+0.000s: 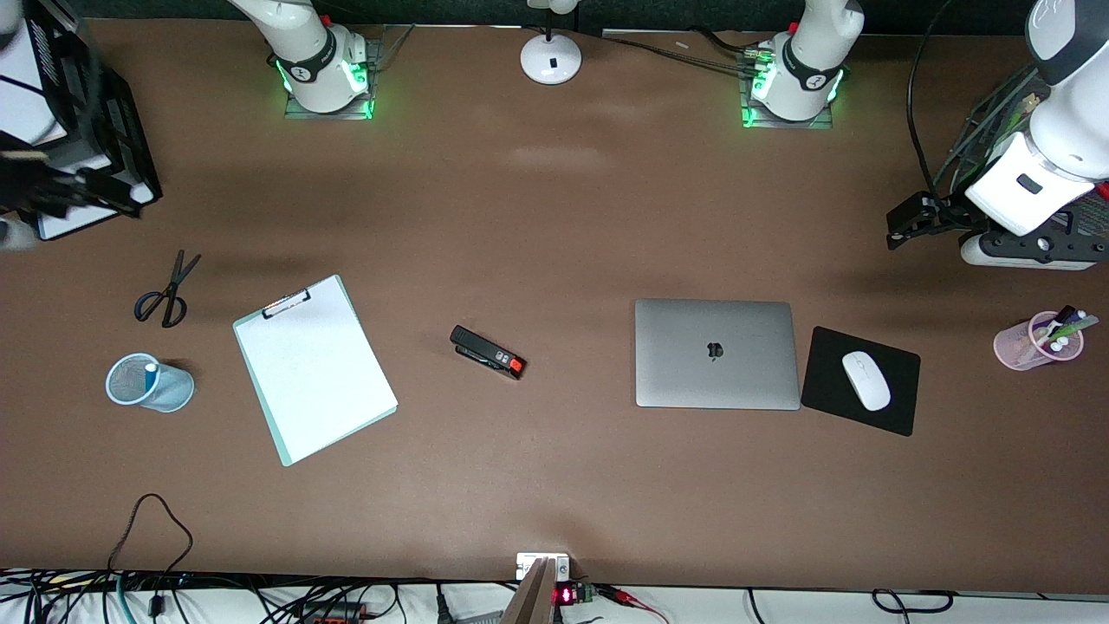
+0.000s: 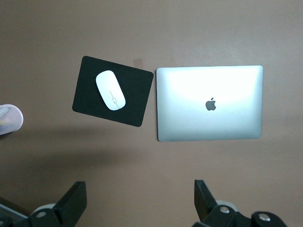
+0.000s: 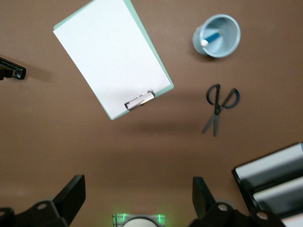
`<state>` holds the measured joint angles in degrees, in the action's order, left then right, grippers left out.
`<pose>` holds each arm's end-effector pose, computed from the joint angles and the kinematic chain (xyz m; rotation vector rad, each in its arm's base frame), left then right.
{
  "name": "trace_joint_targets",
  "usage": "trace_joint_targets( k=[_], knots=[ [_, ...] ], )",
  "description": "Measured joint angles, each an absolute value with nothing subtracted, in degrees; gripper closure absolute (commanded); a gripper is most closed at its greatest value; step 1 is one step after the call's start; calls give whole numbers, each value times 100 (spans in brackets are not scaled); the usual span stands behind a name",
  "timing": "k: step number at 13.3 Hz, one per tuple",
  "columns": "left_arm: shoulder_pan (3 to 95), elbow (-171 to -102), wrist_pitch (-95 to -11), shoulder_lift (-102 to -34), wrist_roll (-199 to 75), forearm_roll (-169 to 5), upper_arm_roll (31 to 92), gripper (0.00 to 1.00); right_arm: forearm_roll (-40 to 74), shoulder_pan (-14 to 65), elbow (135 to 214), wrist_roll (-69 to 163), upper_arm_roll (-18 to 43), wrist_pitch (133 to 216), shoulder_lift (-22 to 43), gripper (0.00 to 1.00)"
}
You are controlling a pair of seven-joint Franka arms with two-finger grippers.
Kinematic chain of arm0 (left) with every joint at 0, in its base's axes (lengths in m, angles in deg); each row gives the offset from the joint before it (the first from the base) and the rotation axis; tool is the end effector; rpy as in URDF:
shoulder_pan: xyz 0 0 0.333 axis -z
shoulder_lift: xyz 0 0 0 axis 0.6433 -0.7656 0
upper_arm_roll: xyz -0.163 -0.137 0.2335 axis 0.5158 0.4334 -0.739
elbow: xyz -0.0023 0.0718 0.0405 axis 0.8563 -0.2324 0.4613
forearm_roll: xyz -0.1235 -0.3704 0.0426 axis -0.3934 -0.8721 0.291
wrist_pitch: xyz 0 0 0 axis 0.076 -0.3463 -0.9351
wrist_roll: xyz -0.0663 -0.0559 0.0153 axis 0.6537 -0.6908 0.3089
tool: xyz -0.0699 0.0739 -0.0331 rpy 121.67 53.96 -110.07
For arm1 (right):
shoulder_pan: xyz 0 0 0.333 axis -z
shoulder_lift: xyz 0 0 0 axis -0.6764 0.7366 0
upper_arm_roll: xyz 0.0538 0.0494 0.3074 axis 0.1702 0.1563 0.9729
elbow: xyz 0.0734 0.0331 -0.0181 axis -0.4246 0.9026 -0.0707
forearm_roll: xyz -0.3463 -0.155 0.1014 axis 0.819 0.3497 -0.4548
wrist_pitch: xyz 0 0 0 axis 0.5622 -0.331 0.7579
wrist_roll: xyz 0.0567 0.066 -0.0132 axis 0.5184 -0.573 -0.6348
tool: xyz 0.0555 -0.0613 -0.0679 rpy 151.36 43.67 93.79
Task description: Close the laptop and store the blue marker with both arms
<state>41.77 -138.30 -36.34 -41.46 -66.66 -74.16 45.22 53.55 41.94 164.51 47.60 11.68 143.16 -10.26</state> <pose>0.5576 -0.0377 0.5574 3.1284 -0.0408 0.0097 0.5559 -0.0518 0.5952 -3.1237 0.0280 0.2168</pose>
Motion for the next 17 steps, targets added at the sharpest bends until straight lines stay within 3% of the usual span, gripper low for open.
trace_joint_targets(
  k=[17],
  knots=[
    [4177, -13830, -3591, -4146, -6667, -7416, 4542, 0, 5355, 4009, 16811, 4853, 1061, 14582, -1427, 0]
  ],
)
